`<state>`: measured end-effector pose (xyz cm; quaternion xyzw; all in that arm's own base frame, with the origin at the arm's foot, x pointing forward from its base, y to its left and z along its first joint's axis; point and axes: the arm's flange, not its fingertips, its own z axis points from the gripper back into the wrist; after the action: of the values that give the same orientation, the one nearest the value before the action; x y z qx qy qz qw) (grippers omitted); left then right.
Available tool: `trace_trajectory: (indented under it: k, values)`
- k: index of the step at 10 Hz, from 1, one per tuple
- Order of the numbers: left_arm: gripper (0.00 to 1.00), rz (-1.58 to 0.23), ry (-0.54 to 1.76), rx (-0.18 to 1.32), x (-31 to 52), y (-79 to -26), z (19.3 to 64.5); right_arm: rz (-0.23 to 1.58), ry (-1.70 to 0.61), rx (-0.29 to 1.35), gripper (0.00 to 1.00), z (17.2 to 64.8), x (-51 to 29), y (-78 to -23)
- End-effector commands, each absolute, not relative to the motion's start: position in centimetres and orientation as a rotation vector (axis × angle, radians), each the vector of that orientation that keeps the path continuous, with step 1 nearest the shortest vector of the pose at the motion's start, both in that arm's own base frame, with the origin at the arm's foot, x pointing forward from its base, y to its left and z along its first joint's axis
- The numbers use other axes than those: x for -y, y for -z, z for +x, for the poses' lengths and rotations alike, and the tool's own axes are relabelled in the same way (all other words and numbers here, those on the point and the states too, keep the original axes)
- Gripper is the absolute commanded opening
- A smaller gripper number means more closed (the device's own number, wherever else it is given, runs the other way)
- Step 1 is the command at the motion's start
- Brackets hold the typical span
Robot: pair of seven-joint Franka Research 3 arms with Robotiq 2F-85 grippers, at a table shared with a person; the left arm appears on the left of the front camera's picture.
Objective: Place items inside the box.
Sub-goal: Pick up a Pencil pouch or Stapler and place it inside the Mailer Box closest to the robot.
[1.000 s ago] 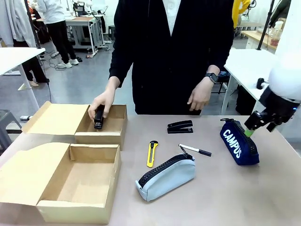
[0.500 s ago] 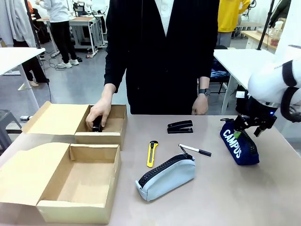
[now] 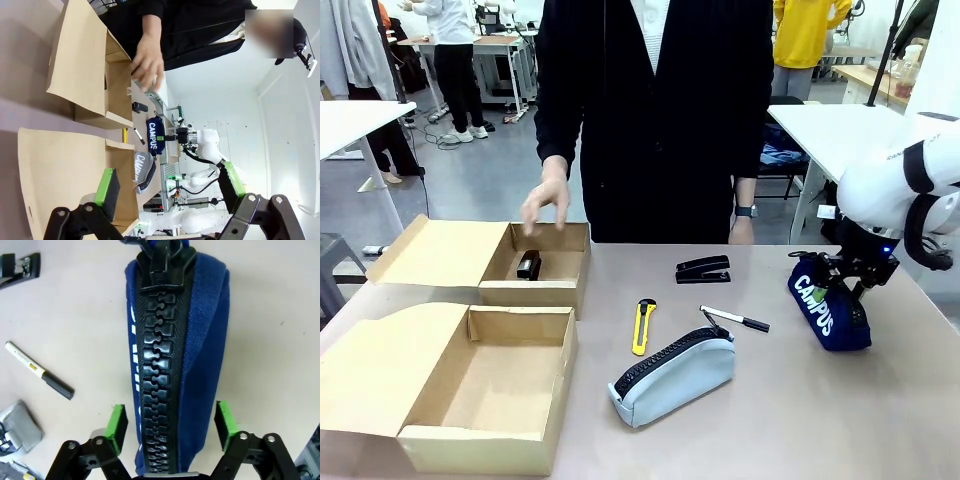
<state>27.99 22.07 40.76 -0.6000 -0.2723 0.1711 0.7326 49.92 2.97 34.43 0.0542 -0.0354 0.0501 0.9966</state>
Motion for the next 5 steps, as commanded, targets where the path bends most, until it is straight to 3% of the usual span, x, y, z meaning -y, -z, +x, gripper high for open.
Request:
trace_trajectory:
  k: [1, 2, 4, 5]
  values:
    - [1.0, -1.328, -0.357, 0.617, -22.02, -40.88, 27.8, 0.115, -0.069, 0.074, 0.07, 49.97, -3.36, -34.9]
    - [1.0, -1.328, -0.357, 0.617, -22.02, -40.88, 27.8, 0.114, -0.069, 0.073, 0.0, 49.88, -3.46, -34.84]
    - [1.0, -1.328, -0.357, 0.617, -22.02, -40.88, 27.8, 0.113, -0.069, 0.069, 0.0, 49.78, -3.61, -34.74]
    - [1.0, -1.328, -0.357, 0.617, -22.02, -40.88, 27.8, 0.107, -0.064, 0.066, 0.05, 49.72, -3.61, -34.7]
